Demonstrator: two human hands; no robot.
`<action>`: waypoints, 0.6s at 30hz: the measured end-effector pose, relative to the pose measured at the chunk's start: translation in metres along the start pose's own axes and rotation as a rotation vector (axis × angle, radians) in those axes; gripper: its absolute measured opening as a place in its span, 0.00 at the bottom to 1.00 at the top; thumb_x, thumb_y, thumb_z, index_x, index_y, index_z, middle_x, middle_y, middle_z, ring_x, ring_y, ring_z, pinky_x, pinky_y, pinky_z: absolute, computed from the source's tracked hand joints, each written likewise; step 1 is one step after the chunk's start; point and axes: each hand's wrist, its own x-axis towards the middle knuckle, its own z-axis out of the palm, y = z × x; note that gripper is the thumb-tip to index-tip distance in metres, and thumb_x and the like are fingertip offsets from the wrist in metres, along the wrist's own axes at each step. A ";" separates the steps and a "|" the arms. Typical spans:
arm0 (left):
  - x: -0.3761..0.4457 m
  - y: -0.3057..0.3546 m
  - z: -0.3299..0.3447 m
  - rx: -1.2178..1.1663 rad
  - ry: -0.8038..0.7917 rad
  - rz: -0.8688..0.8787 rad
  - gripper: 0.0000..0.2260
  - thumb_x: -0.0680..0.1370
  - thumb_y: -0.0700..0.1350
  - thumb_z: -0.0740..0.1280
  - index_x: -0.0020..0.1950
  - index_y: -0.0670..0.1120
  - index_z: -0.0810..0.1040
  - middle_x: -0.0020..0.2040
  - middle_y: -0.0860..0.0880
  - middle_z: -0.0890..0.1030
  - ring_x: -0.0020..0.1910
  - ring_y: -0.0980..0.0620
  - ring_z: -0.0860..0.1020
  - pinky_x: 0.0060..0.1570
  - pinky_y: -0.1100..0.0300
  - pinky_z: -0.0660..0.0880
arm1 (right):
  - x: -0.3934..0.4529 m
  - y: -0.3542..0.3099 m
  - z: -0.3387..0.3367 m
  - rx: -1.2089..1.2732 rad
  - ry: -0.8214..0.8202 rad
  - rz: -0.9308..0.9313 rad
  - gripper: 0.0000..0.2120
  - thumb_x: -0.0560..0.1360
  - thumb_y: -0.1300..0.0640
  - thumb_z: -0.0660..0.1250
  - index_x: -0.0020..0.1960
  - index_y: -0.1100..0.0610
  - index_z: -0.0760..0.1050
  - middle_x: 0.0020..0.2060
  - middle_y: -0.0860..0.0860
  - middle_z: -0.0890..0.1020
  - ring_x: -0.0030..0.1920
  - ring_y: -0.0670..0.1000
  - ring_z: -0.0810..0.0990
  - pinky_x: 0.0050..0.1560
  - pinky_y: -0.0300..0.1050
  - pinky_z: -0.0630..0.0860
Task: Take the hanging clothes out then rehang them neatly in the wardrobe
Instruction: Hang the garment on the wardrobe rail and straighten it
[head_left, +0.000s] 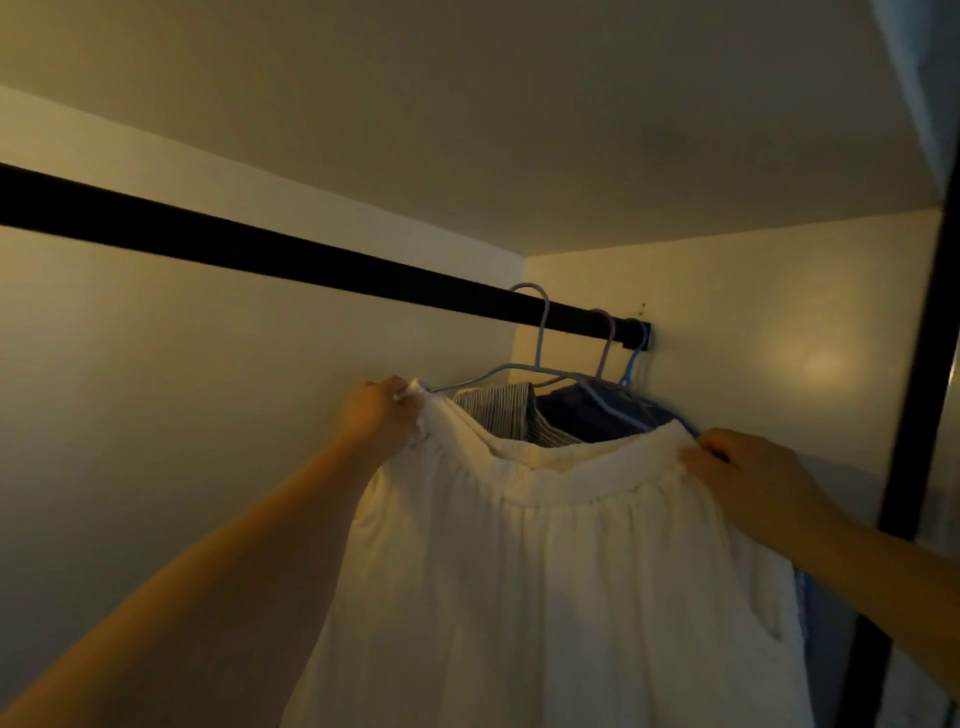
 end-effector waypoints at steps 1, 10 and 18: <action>0.001 -0.002 0.004 -0.002 -0.008 -0.002 0.12 0.79 0.47 0.61 0.55 0.40 0.78 0.54 0.34 0.78 0.53 0.37 0.76 0.42 0.58 0.65 | -0.001 0.002 0.003 -0.004 -0.003 -0.001 0.17 0.78 0.52 0.59 0.38 0.65 0.73 0.31 0.58 0.75 0.32 0.50 0.71 0.32 0.41 0.65; 0.014 -0.011 0.019 0.014 -0.009 0.076 0.12 0.77 0.45 0.62 0.52 0.38 0.79 0.53 0.34 0.80 0.51 0.37 0.78 0.45 0.55 0.72 | -0.010 0.010 0.019 0.056 0.025 -0.003 0.13 0.77 0.53 0.61 0.45 0.62 0.77 0.38 0.59 0.80 0.35 0.52 0.75 0.35 0.40 0.68; 0.029 0.001 0.037 -0.127 -0.106 0.058 0.09 0.77 0.42 0.62 0.50 0.39 0.79 0.47 0.37 0.81 0.45 0.42 0.79 0.39 0.60 0.66 | -0.014 0.010 0.011 0.075 0.112 0.023 0.13 0.76 0.54 0.62 0.43 0.64 0.78 0.39 0.62 0.81 0.41 0.59 0.78 0.34 0.40 0.67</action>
